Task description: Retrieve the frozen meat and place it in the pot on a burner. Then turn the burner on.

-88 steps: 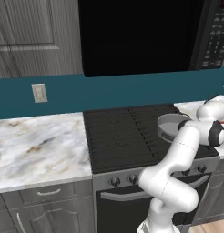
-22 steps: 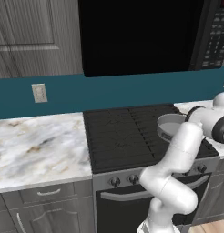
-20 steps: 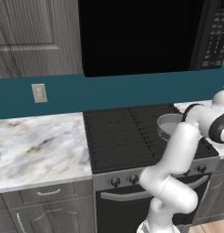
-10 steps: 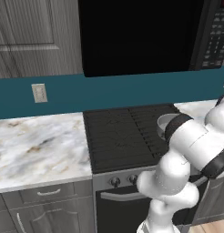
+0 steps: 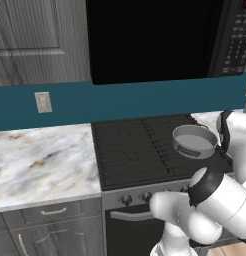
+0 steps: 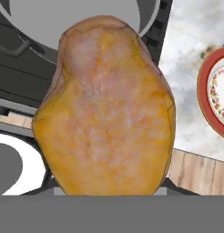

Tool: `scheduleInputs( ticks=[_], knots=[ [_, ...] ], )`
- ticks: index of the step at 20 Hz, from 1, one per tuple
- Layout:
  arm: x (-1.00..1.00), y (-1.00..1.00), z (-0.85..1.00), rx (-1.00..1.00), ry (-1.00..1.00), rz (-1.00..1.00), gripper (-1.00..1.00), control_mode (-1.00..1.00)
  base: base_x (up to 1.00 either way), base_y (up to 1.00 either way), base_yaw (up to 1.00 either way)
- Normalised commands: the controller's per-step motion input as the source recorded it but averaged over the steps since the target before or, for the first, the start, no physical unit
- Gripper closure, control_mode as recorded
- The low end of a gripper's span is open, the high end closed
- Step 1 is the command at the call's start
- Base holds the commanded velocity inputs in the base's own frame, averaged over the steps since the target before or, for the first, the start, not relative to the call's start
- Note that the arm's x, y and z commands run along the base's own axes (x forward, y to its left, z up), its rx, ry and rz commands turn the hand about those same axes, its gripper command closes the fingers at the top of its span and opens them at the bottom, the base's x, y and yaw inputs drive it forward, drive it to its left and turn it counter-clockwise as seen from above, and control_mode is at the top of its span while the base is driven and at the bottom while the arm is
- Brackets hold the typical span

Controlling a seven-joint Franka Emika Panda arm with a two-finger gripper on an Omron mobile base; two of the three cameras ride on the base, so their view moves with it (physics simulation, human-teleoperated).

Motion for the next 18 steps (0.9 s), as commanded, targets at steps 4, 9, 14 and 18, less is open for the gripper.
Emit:
scheduleInputs(
  ticks=[4, 9, 14, 18],
  knots=[
    [0.33, 0.0, 0.14, 0.15, -0.13, -0.14, 1.0, -1.0, 0.0, 0.0, 0.0],
    [0.34, 0.2, 0.0, 0.05, -0.17, -0.16, 1.0, -1.0, 0.0, 0.0, 0.0],
    [0.21, 0.24, 0.0, 0.01, -0.07, -0.07, 1.0, -1.0, 0.0, 0.0, 0.0],
    [0.35, 0.34, 0.0, 0.0, 0.0, 0.0, 1.0, -1.0, 0.0, 0.0, 0.0]
  ],
)
